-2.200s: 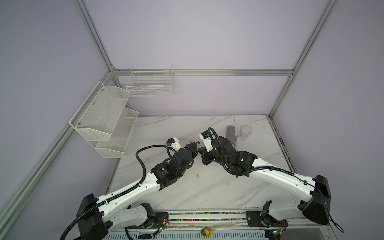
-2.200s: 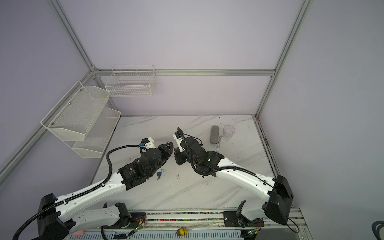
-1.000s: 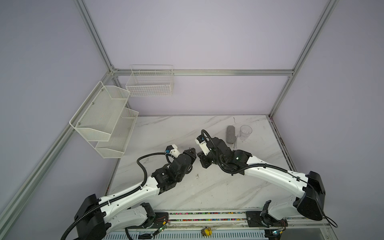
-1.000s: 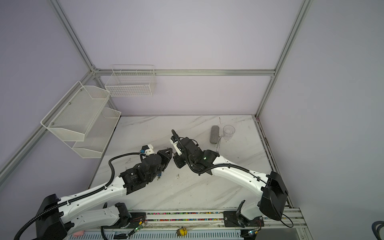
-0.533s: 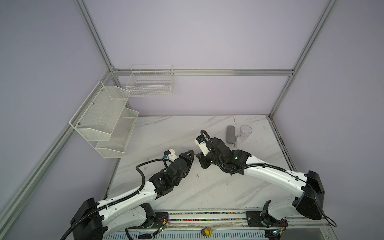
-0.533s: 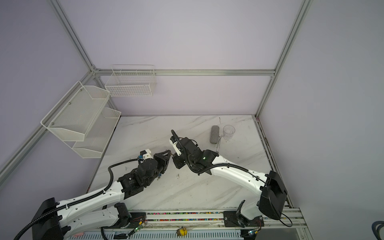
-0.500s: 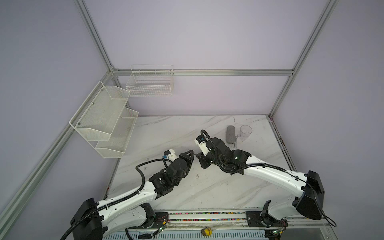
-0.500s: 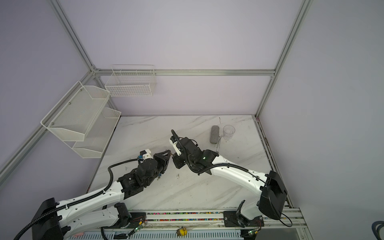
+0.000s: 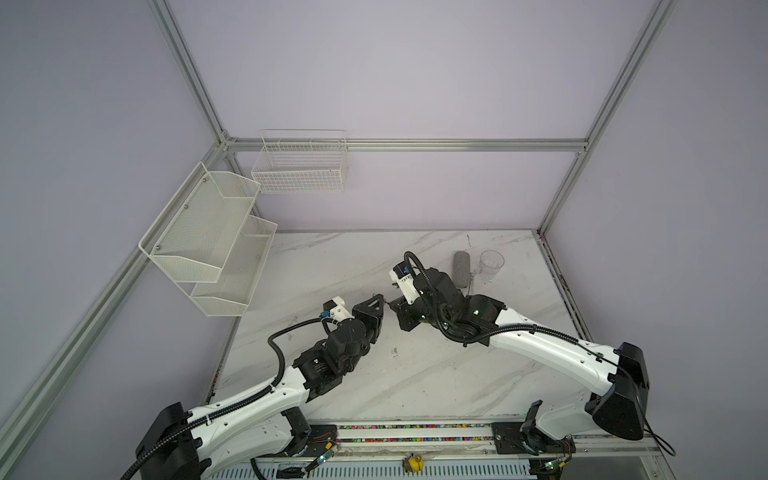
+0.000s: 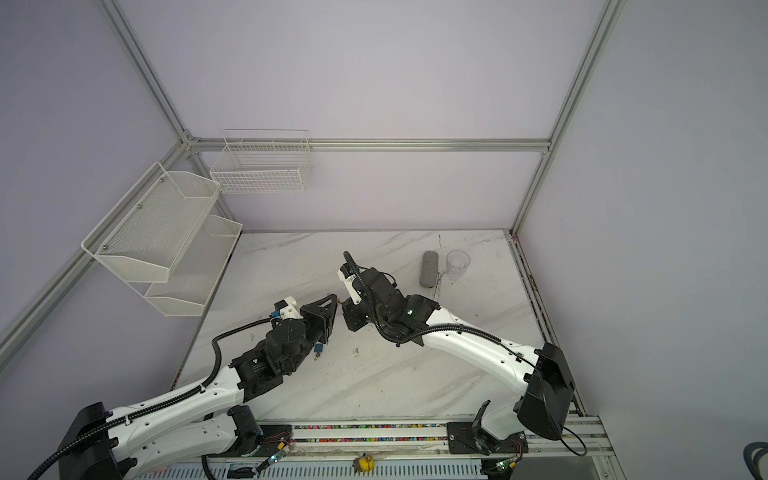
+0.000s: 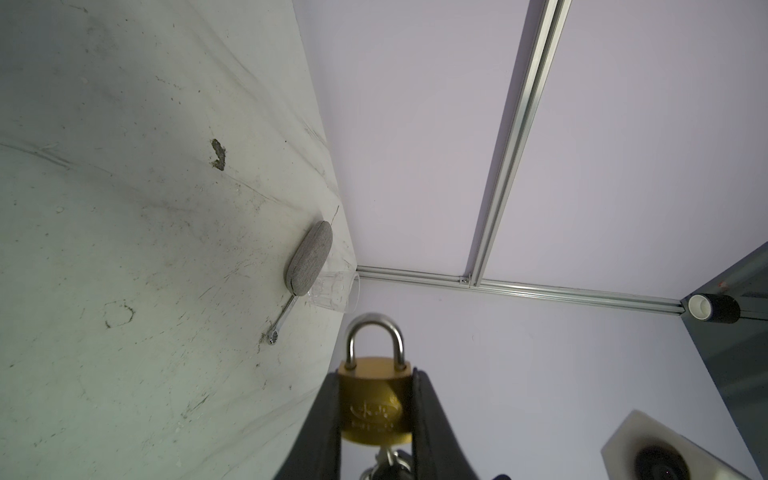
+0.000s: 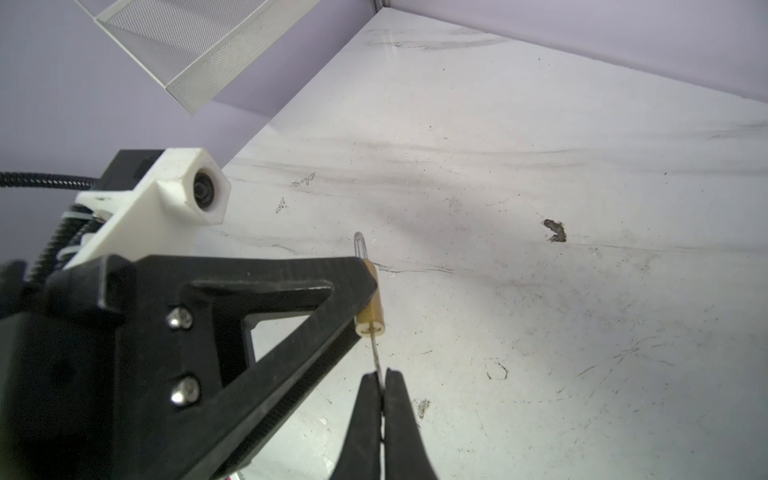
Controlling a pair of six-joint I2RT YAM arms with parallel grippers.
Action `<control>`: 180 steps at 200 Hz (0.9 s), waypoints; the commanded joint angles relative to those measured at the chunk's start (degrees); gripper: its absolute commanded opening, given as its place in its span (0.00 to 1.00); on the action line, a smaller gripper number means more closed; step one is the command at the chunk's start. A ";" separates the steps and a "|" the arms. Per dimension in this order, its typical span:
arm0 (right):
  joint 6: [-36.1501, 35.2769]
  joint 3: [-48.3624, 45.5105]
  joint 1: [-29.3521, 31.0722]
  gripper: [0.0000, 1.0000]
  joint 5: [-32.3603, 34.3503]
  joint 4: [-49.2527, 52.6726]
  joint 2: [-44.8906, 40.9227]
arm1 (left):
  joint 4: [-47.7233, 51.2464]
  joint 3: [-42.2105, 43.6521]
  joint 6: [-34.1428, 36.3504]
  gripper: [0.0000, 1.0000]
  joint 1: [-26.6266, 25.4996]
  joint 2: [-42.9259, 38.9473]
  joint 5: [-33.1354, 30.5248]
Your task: Unlock with the key
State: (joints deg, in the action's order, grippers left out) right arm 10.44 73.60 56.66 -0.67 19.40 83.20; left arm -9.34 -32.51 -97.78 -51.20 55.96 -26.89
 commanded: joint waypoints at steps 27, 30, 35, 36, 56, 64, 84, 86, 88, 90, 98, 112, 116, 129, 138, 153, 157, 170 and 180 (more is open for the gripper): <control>-12.35 6.25 5.21 0.00 9.23 -18.69 0.89 | 5.91 0.17 4.03 0.00 -2.38 1.78 17.26; -12.81 5.80 5.21 0.00 9.00 -19.35 0.72 | 5.92 0.11 4.19 0.00 -2.34 1.78 17.37; -14.10 5.08 5.28 0.00 8.59 -20.87 0.25 | 5.84 0.08 4.26 0.00 -2.39 1.65 17.62; -14.34 4.98 5.24 0.00 8.45 -21.10 0.14 | 5.83 0.13 4.26 0.00 -2.36 1.67 17.64; -14.99 5.53 5.23 0.00 6.52 -21.88 1.00 | 1.37 0.96 5.35 0.00 -2.43 1.52 19.20; -13.21 6.49 5.02 0.00 5.97 -21.44 1.78 | 0.83 0.81 5.95 0.00 -2.44 1.36 19.51; -4.18 7.18 1.89 0.00 -2.93 -22.45 1.72 | 0.52 0.49 8.91 0.00 -2.56 0.79 19.29; -3.25 7.24 1.41 0.00 -4.36 -22.69 1.68 | 0.30 0.56 9.14 0.00 -2.58 0.74 19.15; -2.22 7.21 1.08 0.00 -5.62 -22.90 1.68 | 0.14 0.55 9.39 0.00 -2.59 0.62 19.07; -1.35 7.29 0.82 0.00 -6.77 -22.98 1.76 | 0.01 0.62 9.67 0.00 -2.59 0.59 19.01; 1.98 7.57 -0.04 0.00 -8.60 -23.02 1.86 | -0.26 0.69 10.19 0.00 -2.59 0.46 18.99; 5.29 7.98 -0.39 0.00 -8.98 -22.22 1.81 | -1.46 0.57 12.06 0.00 -2.54 0.70 19.78; 6.20 7.98 -0.62 0.00 -9.12 -22.13 1.69 | -1.42 0.40 12.48 0.00 -2.60 0.84 20.13; 9.50 7.22 -2.91 0.00 -12.21 -23.02 0.96 | -1.43 -0.11 14.32 0.00 -2.50 1.37 21.38; 11.84 6.81 -4.45 0.00 -14.25 -23.78 0.45 | -0.94 -0.03 14.55 0.00 -2.50 1.43 22.04; 12.07 7.14 -4.81 0.00 -11.89 -22.87 -0.38 | -0.16 0.34 14.75 0.00 -2.53 0.84 22.41; 10.98 7.19 -4.82 0.00 -10.29 -22.32 -0.71 | 0.77 0.28 14.67 0.00 -2.44 0.55 22.23; 7.08 6.73 -4.77 0.00 -8.11 -21.79 -1.53 | 4.53 -0.68 15.21 0.00 -2.53 -0.19 21.67; 3.19 5.95 -4.38 0.00 -7.33 -22.23 -2.15 | 7.45 -1.81 15.38 0.00 -2.55 -0.41 21.53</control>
State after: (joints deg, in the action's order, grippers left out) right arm 17.67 76.14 52.18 -9.93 19.25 84.29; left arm -13.63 -32.53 -87.20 -49.63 55.29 -25.69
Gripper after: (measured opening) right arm 0.049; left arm 0.225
